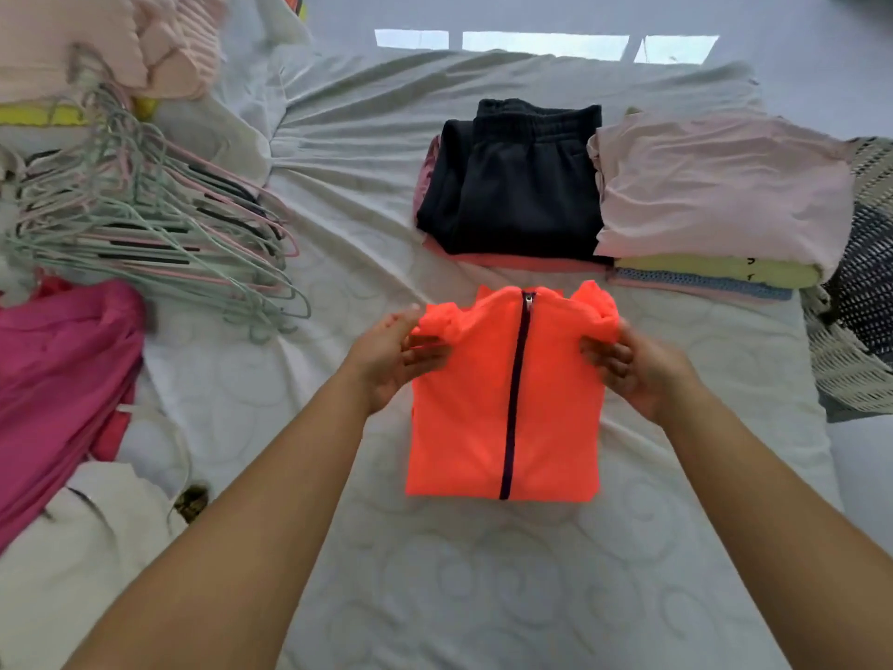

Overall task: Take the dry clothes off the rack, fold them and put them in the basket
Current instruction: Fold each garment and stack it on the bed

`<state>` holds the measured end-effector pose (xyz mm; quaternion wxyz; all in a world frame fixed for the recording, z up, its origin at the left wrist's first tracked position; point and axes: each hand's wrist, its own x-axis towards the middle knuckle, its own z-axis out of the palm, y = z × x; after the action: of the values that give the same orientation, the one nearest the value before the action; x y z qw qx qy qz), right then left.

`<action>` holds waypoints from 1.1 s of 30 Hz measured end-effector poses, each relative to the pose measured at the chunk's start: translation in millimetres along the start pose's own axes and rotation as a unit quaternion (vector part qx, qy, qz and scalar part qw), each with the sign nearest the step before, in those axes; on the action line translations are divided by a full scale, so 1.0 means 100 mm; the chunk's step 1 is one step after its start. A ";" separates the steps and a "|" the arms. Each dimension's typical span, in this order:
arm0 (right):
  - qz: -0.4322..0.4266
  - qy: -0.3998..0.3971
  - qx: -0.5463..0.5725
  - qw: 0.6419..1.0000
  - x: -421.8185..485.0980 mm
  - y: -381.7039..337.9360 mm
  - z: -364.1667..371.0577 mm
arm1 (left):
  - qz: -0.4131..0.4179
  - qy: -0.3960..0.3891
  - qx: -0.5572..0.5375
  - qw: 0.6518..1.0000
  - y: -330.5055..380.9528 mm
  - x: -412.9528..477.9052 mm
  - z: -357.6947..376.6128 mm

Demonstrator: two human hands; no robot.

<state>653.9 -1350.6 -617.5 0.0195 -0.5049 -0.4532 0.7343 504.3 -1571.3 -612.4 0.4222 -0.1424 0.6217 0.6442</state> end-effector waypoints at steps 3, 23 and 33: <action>0.017 0.019 -0.075 0.997 0.29 0.19 0.03 | -0.013 0.066 0.269 0.961 -0.26 0.30 -0.10; 0.095 -0.026 -0.036 0.994 -0.09 0.95 -0.10 | 0.002 0.172 0.279 0.945 -1.08 -0.11 0.07; 0.017 -0.032 0.002 0.999 -0.30 0.27 -0.47 | -0.010 0.142 0.013 0.990 -0.56 -0.51 0.76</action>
<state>715.8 -1350.9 -617.5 -0.0065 -0.4884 -0.4433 0.7516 601.1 -1527.0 -600.5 0.3379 -0.2327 0.6823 0.6051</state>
